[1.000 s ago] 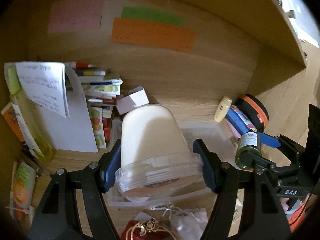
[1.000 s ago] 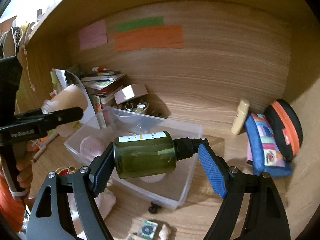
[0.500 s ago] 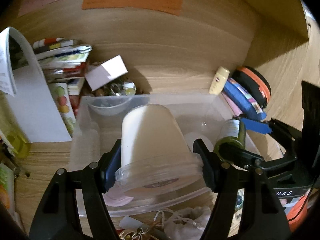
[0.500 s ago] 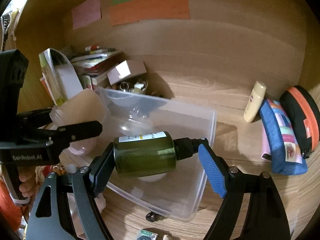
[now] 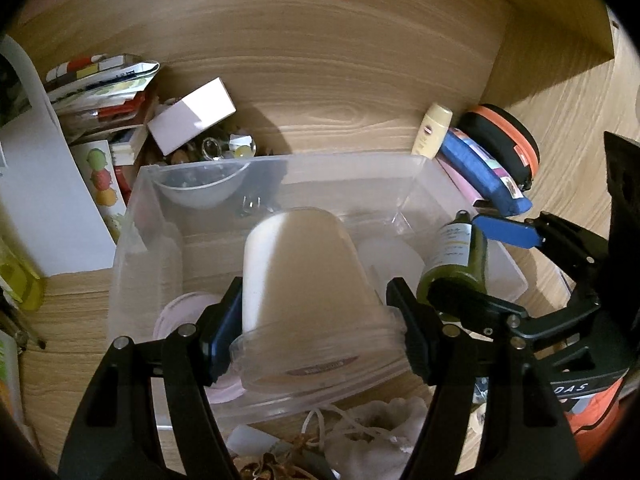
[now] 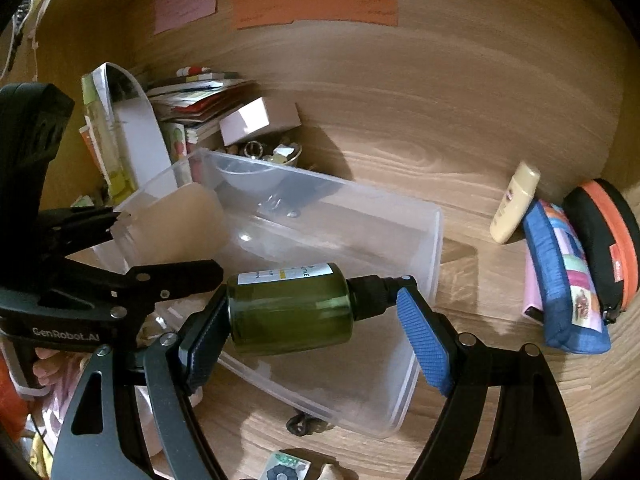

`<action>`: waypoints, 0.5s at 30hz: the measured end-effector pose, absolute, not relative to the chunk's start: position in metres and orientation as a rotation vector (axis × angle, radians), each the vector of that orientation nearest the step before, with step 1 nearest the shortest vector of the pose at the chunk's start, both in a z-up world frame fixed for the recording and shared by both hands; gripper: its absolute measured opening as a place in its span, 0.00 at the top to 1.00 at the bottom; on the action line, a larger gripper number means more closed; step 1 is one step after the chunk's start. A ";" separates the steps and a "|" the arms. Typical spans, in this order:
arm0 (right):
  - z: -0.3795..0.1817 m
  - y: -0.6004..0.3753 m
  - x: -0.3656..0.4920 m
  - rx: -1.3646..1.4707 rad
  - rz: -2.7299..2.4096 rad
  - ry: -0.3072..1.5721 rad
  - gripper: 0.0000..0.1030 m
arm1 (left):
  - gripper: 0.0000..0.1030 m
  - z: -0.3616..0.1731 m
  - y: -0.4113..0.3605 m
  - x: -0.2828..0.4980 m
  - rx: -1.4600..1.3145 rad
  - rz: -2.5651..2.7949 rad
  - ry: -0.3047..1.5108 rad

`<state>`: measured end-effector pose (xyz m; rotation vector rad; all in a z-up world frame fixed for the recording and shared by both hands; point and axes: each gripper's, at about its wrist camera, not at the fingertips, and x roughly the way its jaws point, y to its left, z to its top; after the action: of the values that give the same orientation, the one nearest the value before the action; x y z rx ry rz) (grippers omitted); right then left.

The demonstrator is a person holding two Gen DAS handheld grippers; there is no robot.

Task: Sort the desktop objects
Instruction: 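Carry the beige roll and green bottle into the clear bin and release both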

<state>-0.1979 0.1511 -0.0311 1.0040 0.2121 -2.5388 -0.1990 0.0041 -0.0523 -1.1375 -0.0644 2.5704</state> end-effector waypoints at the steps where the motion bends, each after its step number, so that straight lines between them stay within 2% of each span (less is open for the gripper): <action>1: -0.032 0.152 -0.199 1.016 -2.524 0.199 0.23 | 0.33 -0.052 0.004 -0.199 -1.142 2.566 -0.063; 15: -0.033 0.151 -0.196 1.021 -2.496 0.219 0.23 | 0.33 -0.060 0.002 -0.204 -1.203 2.509 -0.088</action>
<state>-0.1962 0.1511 -0.0326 1.0211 0.2187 -2.4960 -0.2037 0.0022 -0.0602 -1.2027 -0.0881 2.5087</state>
